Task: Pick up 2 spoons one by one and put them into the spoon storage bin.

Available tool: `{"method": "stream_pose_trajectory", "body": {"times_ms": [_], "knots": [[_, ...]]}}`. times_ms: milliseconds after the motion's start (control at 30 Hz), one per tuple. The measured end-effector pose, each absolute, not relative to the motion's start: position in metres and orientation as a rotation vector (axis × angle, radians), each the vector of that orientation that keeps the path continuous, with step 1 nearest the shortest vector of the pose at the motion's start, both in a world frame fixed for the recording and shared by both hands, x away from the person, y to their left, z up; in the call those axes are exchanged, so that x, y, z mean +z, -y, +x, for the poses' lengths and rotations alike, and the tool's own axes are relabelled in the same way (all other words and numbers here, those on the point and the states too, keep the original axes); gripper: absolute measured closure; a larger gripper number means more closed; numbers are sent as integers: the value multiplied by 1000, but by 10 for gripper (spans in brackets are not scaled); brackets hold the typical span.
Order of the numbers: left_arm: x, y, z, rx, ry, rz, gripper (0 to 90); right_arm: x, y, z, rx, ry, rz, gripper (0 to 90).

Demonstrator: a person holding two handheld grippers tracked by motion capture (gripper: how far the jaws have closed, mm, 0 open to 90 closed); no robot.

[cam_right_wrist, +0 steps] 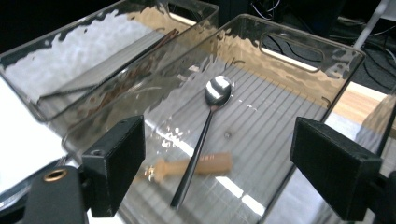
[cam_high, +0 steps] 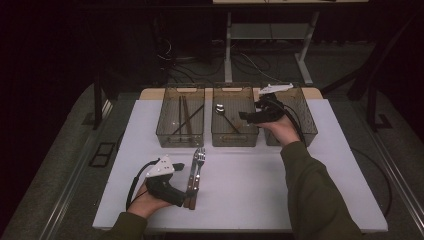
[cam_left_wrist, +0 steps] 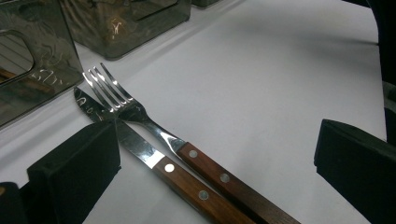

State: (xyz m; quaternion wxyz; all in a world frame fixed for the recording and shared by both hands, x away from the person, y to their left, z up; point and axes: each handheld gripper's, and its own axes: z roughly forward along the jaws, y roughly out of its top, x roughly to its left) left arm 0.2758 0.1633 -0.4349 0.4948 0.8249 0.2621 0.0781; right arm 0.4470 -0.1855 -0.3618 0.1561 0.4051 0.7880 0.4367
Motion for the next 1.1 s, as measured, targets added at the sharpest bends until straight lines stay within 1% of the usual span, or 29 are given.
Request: {"method": "stream_pose_trajectory", "body": {"times_ms": [500,833,1100], "knots": [[-437,-164,278,194,-645,2018,0,-379,207,391,1297,-2237,1097,179],[-437,-163,277,196,-645,2024,0,-395,228,362,1308,-2197,1125,179],[-436,-163,276,198,-639,2019,0,-411,247,331,1300,-2193,1127,179]]}}
